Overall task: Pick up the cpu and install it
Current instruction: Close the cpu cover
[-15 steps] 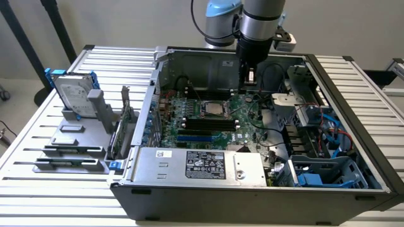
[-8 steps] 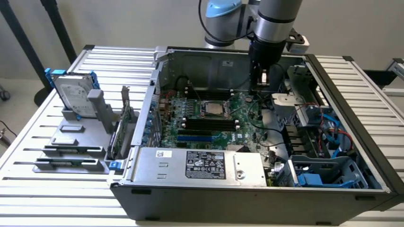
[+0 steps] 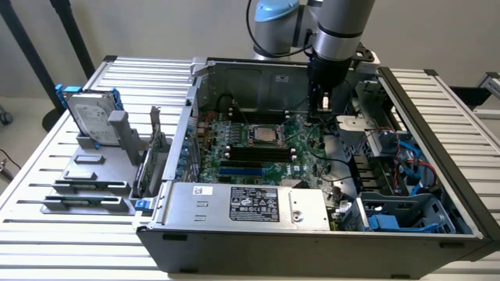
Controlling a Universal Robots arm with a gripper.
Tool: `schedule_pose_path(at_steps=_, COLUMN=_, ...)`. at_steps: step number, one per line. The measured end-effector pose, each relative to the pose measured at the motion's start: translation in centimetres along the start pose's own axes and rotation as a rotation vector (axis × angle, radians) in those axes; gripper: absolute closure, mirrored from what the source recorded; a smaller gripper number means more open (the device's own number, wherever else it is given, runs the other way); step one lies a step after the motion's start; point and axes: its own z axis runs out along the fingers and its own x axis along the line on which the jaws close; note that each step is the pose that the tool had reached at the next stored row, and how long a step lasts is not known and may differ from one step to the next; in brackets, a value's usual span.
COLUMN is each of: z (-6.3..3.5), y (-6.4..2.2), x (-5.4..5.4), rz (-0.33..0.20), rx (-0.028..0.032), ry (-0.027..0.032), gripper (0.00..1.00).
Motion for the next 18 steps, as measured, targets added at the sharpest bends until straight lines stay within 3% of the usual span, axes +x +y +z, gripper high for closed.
schedule_pose_path(at_steps=3, z=0.52, y=-0.01, x=-0.03, rz=-0.001, rx=0.0013, ry=-0.0002, gripper=0.89)
schedule_pose_path(at_steps=5, z=0.67, y=-0.01, x=-0.04, rz=0.000, rx=0.0106, ry=-0.0002, gripper=0.89)
schedule_pose_path(at_steps=6, z=0.68, y=-0.01, x=-0.05, rz=0.001, rx=0.0226, ry=-0.0007, gripper=0.89)
schedule_pose_path(at_steps=10, z=0.69, y=-0.01, x=-0.04, rz=0.005, rx=0.0929, ry=-0.0024, gripper=0.89)
schedule_pose_path(at_steps=11, z=0.68, y=-0.01, x=-0.05, rz=0.006, rx=0.1066, ry=-0.0028, gripper=0.89)
schedule_pose_path(at_steps=15, z=0.65, y=-0.01, x=-0.06, rz=0.008, rx=0.1445, ry=-0.0047, gripper=0.89)
schedule_pose_path(at_steps=17, z=0.64, y=-0.03, x=-0.09, rz=0.009, rx=0.1568, ry=-0.0060, gripper=0.89)
schedule_pose_path(at_steps=18, z=0.62, y=-0.09, x=-0.11, rz=0.009, rx=0.1595, ry=-0.0071, gripper=0.89)
